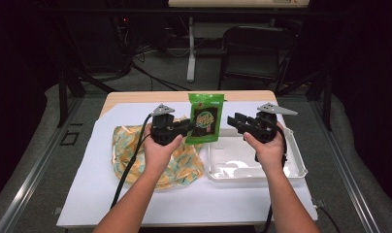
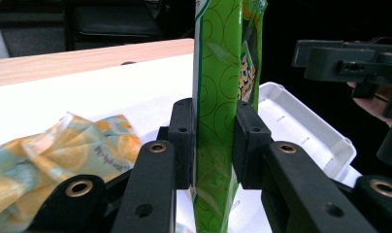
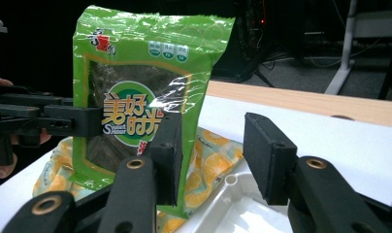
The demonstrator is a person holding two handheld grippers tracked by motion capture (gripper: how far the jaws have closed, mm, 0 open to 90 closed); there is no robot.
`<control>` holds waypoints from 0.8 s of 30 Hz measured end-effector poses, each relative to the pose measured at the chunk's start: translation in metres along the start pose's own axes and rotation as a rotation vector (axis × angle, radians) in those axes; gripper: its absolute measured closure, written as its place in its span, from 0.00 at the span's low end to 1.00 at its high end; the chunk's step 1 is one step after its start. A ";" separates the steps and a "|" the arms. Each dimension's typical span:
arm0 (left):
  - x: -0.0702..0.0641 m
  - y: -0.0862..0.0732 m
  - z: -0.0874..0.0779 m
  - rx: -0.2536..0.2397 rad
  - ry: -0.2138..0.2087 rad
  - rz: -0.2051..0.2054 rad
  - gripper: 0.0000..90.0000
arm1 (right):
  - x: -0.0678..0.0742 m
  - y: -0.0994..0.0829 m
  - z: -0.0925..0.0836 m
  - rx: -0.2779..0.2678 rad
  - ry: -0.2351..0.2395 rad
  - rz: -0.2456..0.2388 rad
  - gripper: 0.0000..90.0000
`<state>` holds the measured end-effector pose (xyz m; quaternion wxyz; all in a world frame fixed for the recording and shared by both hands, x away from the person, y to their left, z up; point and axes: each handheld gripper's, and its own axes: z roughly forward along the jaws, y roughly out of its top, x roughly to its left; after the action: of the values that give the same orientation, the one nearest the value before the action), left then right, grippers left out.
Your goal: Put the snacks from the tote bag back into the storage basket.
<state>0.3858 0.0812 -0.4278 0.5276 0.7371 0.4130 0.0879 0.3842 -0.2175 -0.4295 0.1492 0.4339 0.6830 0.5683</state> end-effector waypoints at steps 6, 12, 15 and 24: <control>-0.006 -0.001 0.012 0.008 -0.018 0.007 0.81 | -0.004 -0.006 0.007 0.034 0.026 0.038 0.63; -0.011 -0.003 0.022 0.016 -0.038 0.004 0.81 | -0.007 -0.010 0.012 0.050 0.025 0.046 0.63; -0.012 -0.004 0.028 0.020 -0.047 -0.002 0.81 | -0.011 -0.012 0.013 0.059 0.018 0.052 0.63; -0.015 -0.010 0.045 0.032 -0.068 -0.017 0.81 | -0.021 -0.020 0.016 0.077 0.004 0.086 0.62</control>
<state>0.3965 0.0403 -0.4512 0.5304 0.7444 0.4023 0.0517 0.3991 -0.2224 -0.4587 0.1065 0.4673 0.6854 0.5482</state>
